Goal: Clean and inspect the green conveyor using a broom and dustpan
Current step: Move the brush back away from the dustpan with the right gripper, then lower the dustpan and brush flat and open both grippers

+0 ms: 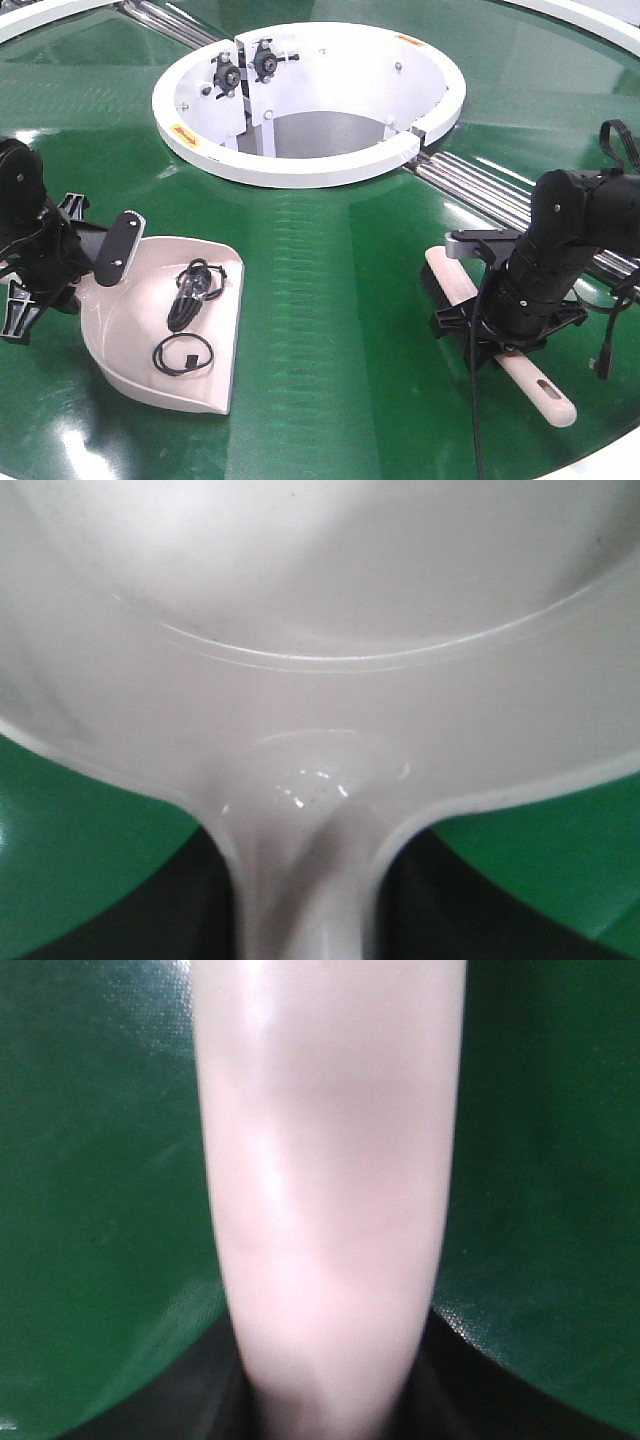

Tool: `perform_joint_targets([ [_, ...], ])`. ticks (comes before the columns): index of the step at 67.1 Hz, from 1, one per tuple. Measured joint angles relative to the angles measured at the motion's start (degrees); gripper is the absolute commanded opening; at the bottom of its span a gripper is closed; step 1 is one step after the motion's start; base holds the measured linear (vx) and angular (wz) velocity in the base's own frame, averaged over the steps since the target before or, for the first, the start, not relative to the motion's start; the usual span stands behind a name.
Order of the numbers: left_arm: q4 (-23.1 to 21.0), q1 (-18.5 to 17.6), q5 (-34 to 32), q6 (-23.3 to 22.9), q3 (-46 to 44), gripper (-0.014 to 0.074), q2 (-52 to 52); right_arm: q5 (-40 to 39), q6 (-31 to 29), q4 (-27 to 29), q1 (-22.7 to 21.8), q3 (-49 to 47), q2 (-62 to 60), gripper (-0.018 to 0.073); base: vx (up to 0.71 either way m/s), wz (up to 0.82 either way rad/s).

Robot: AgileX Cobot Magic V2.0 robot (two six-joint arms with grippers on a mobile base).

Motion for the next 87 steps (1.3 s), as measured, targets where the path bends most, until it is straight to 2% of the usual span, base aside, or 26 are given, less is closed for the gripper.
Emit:
perform_joint_targets([
  [18, 0.18, -0.06, 0.48, -0.31, 0.0, 0.0106, 0.0, 0.0, -0.23, 0.0, 0.0, 0.0, 0.0, 0.0271, 0.0, 0.0],
  [37, 0.53, -0.1, 1.87, 0.18, 0.0, 0.033, 0.0, -0.05, -0.55, 0.0, 0.0, 0.0, 0.0, 0.0389, 0.0, 0.0],
  [46, 1.09, -0.38, 5.45, 0.71, 0.13, 0.043, 0.5, -0.05, -1.34, 0.0, 0.0, 0.0, 0.0, 0.0416, 0.0, 0.0],
  [56, 1.12, -0.54, 5.97, -1.01, 0.13, 0.0518, 0.57, 0.06, -1.5, 0.0, 0.0, -0.5, 0.0, 0.0424, 0.0, 0.0],
  [67, 1.07, -0.54, 6.69, -4.11, 0.13, 0.054, 0.57, 0.06, -1.55, 0.0, 0.0, -1.77, -0.9, 0.0424, 0.0, 0.0],
  [87, -1.65, -0.54, 9.75, -5.22, 0.13, 0.0539, -2.11, 0.11, -1.68, -1.03, 0.0, -2.19, -6.66, 0.0424, 0.0, 0.0],
])
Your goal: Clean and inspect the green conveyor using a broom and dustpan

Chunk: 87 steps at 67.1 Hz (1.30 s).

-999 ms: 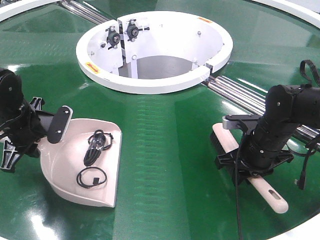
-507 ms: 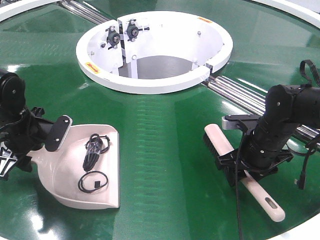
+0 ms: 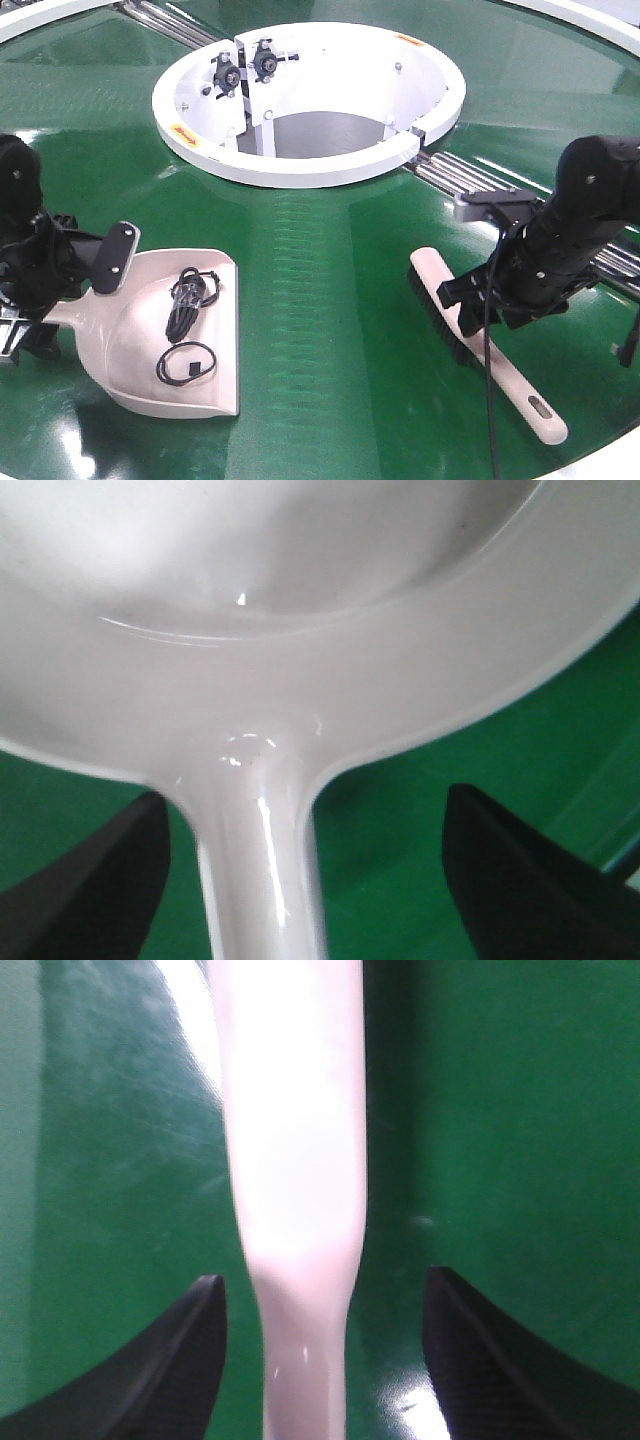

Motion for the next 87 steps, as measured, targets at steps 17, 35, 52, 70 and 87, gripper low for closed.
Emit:
perform_joint_targets([
  [17, -5.98, 0.0, 1.63, -4.57, 0.0, 0.0539, -5.52, -0.62, 0.0, -0.05, 0.0, 0.0, -7.5, 0.0424, 0.0, 0.0],
  [35, -14.85, 0.0, 2.58, -17.8, 0.0, 0.0539, -16.79, -5.25, 0.0, 1.27, 0.0, 0.0, -19.3, 0.0424, 0.0, 0.0],
  [52, -25.47, 0.0, -3.77, -26.48, 0.0, 0.0539, -29.52, -10.0, -0.24, 2.55, 0.0, 0.14, -31.35, 0.0424, 0.0, 0.0],
  [70, -27.01, 0.0, -11.4, -37.76, 1.32, 0.0539, -47.8, -15.26, -3.25, 2.49, 0.0, 8.84, -47.6, 0.0424, 0.0, 0.0],
  [87, -18.11, -0.28, -20.37, -52.42, 16.66, 0.0539, -63.64, -26.1, -4.64, 2.49, 0.0, 22.99, -63.21, 0.0424, 0.0, 0.0],
])
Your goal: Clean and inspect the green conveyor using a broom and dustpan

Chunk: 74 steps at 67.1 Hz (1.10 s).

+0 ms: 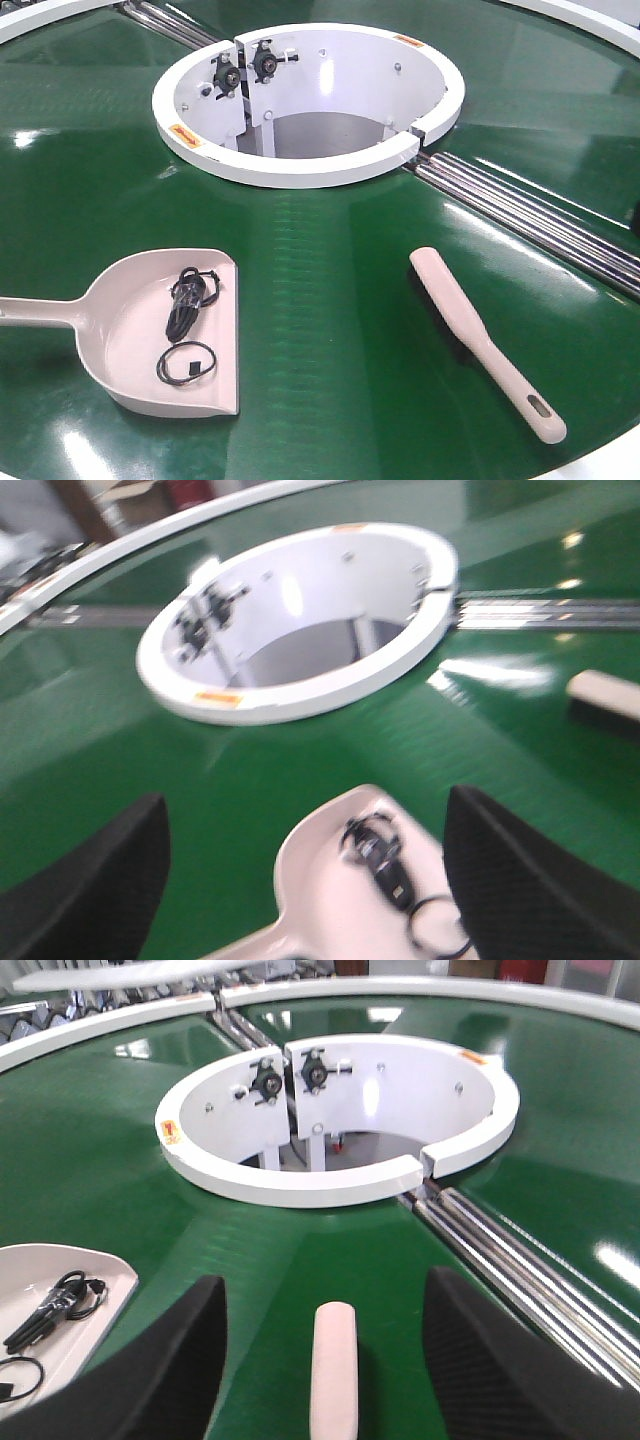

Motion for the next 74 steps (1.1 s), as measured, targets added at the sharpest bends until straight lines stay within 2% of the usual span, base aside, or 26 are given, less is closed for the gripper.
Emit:
perform_joint_targets([
  [6, 8.39, -1.63, -2.34, -8.12, 6.78, 0.0539, -4.86, -2.1, -1.16, 0.0, 0.0, 4.35, -4.49, 0.0424, 0.0, 0.0],
  [14, 16.98, -3.26, -4.02, -19.5, 14.78, 0.0539, -10.7, -4.71, -2.61, 0.0, 0.0, 10.88, -10.47, 0.0424, 0.0, 0.0],
  [20, 21.14, -3.44, -6.39, -24.94, 20.87, 0.0534, -15.79, -7.89, -3.13, 0.0, 0.0, 16.64, -14.95, 0.0424, 0.0, 0.0],
  [26, 22.47, -3.56, -11.68, -28.39, 27.88, 0.0519, -21.88, -12.56, -3.2, 0.0, 0.0, 22.19, -18.9, 0.0421, 0.0, 0.0],
  [38, 23.47, -3.56, -21.76, -30.75, 38.52, 0.0471, -30.22, -21.81, -3.41, 0.0, 0.0, 31.33, -21.64, 0.0421, 0.0, 0.0],
  [47, 23.83, -3.56, -24.15, -30.81, 40.69, 0.0391, -29.91, -25.89, -3.59, 0.32, 0.0, 34.67, -21.64, 0.0372, 0.0, 0.0],
  [51, 23.87, -3.56, -24.03, -30.81, 41.04, 0.0288, -29.13, -26.46, -3.59, 0.38, 0.0, 34.79, -21.64, 0.0301, 0.0, 0.0],
  [57, 23.87, -3.56, -24.03, -30.94, 41.25, 0.0038, -28.46, -26.52, -3.59, 0.38, 0.0, 34.79, -21.64, 0.0116, 0.0, 0.0],
  [59, 23.87, -3.56, -23.9, -30.94, 41.31, -0.0009, -28.46, -26.39, -3.59, 0.38, 0.0, 34.79, -21.64, 0.005, 0.0, 0.0],
  [62, 23.87, -3.56, -23.77, -30.98, 41.31, -0.0008, -28.46, -26.39, -3.59, 0.38, 0.0, 34.79, -21.64, -0.0017, 0.0, 0.0],
  [74, 23.87, -3.56, -23.58, -30.98, 41.31, -0.0007, -28.46, -26.39, -3.07, 0.62, 0.0, 34.79, -21.64, -0.0009, 0.0, 0.0],
])
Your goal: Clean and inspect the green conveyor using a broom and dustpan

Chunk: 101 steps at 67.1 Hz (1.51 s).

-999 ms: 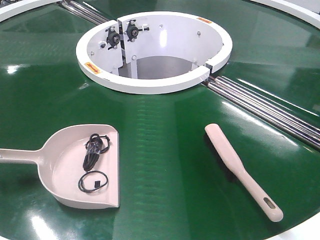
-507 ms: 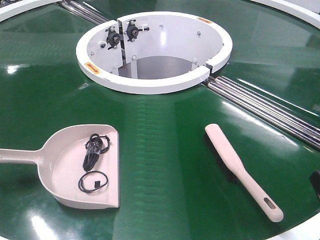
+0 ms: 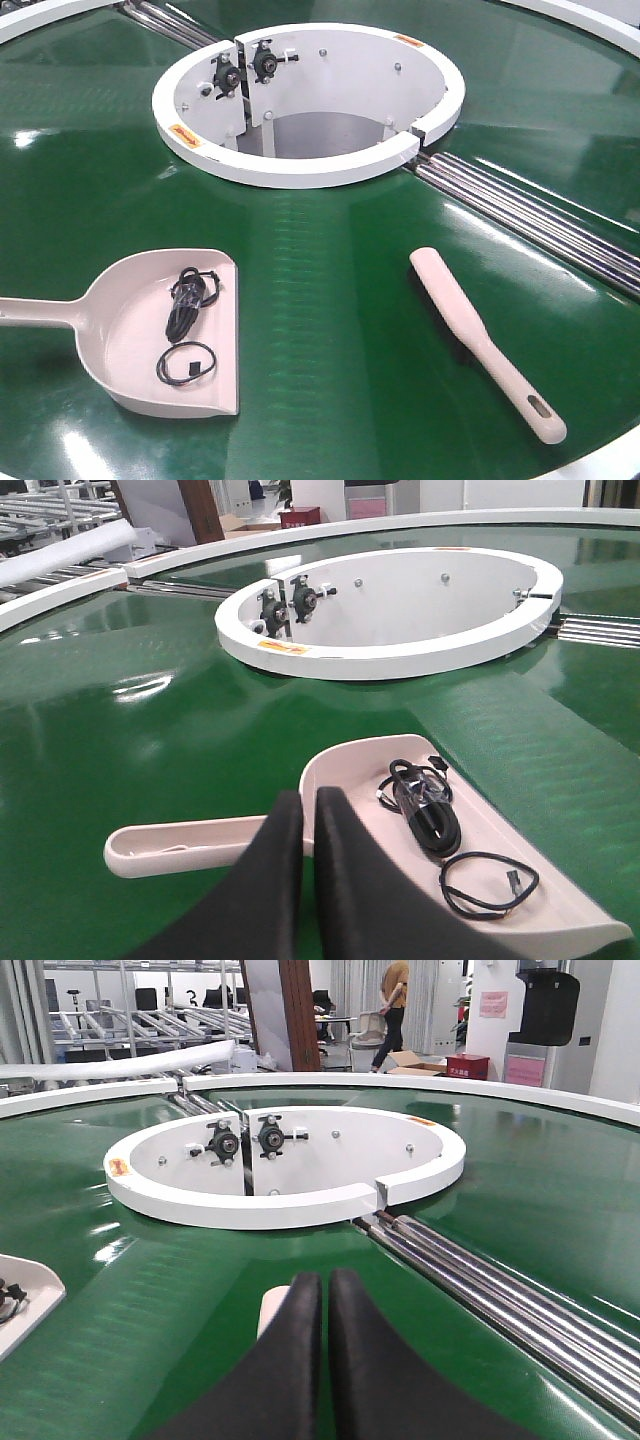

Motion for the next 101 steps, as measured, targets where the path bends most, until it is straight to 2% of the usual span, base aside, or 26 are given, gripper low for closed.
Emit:
perform_joint_targets([
  [39, 0.0, 0.0, 0.02, 0.0, 0.33, -0.0007, 0.0, 0.06, 0.08, 0.0, 0.0, 0.0, 0.0, -0.001, 0.0, 0.0],
  [51, -0.29, 0.0, -0.58, 0.0, 6.44, -0.0007, -5.1, 0.06, 0.08, 0.0, 0.0, 0.0, 0.0, -0.001, 0.0, 0.0],
  [58, -2.01, 0.0, -2.74, 0.0, 12.33, -0.0007, -6.02, 0.06, 0.08, 0.0, 0.0, 0.0, 0.0, -0.001, 0.0, 0.0],
  [68, -7.33, 0.0, -7.19, 0.56, 13.31, -0.0007, -6.02, 0.06, 0.08, 0.0, 0.0, 0.0, 0.0, -0.001, 0.0, 0.0],
  [73, -10.17, 0.0, -8.96, 3.05, 13.31, -0.0007, -6.02, 0.06, 0.08, 0.0, 0.0, 0.0, 0.0, -0.001, 0.0, 0.0],
  [85, -18.5, 0.0, -12.45, 12.66, 13.31, -0.0007, -6.02, 0.06, 0.08, 0.0, 0.0, 0.0, 0.0, -0.001, 0.0, 0.0],
  [90, -19.56, 0.0, -12.9, 14.13, 13.31, -0.0007, -6.02, 0.06, 0.08, 0.0, 0.0, 0.0, 0.0, -0.001, 0.0, 0.0],
  [101, -20.06, -0.18, -13.09, 14.34, 13.31, -0.0007, -6.02, 0.06, 0.08, 0.0, 0.0, 0.0, 0.0, -0.001, 0.0, 0.0],
])
